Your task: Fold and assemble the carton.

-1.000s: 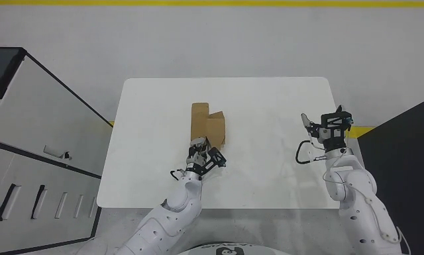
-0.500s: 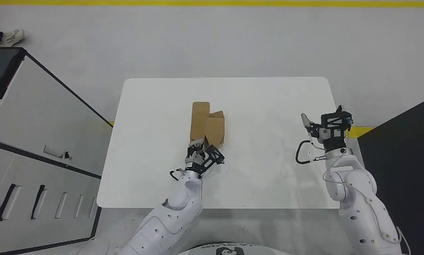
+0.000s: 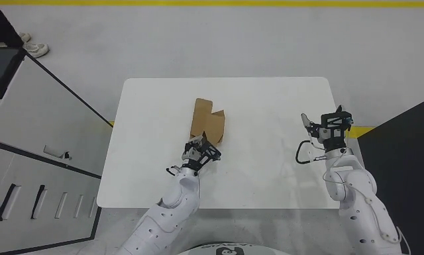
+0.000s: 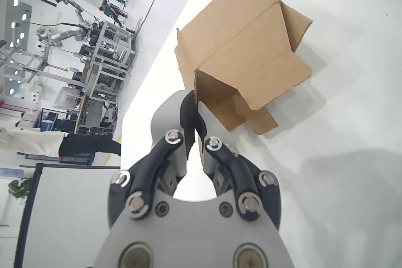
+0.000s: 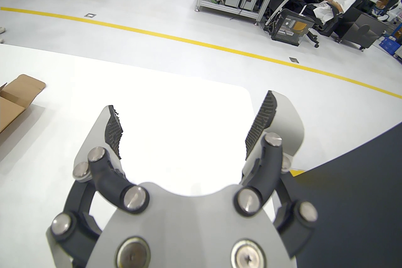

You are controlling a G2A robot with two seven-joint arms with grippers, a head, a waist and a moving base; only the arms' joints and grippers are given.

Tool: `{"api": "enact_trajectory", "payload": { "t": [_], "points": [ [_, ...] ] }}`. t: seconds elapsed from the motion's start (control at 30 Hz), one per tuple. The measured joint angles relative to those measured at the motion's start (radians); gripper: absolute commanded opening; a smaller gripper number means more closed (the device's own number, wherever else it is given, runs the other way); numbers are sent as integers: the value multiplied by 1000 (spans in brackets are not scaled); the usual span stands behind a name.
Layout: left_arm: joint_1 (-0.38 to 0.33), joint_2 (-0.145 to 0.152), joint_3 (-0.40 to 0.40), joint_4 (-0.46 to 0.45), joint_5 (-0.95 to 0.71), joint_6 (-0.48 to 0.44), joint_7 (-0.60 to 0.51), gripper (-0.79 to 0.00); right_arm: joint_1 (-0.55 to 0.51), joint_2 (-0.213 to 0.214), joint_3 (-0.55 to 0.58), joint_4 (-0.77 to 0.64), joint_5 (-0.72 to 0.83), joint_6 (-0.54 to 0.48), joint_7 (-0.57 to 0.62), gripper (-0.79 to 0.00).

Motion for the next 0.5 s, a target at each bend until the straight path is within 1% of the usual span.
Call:
{"api": "enact_trajectory", "payload": {
  "t": [0.13,0.37,0.5],
  "points": [
    [37,14,-35,-86,27,-65,26,-785,0,0,0,0,0,0,0,0],
    [97,36,-85,-250,22,-237,74,-785,0,0,0,0,0,0,0,0],
    [116,42,-102,-327,5,-293,78,-785,0,0,0,0,0,0,0,0]
  ]
}}
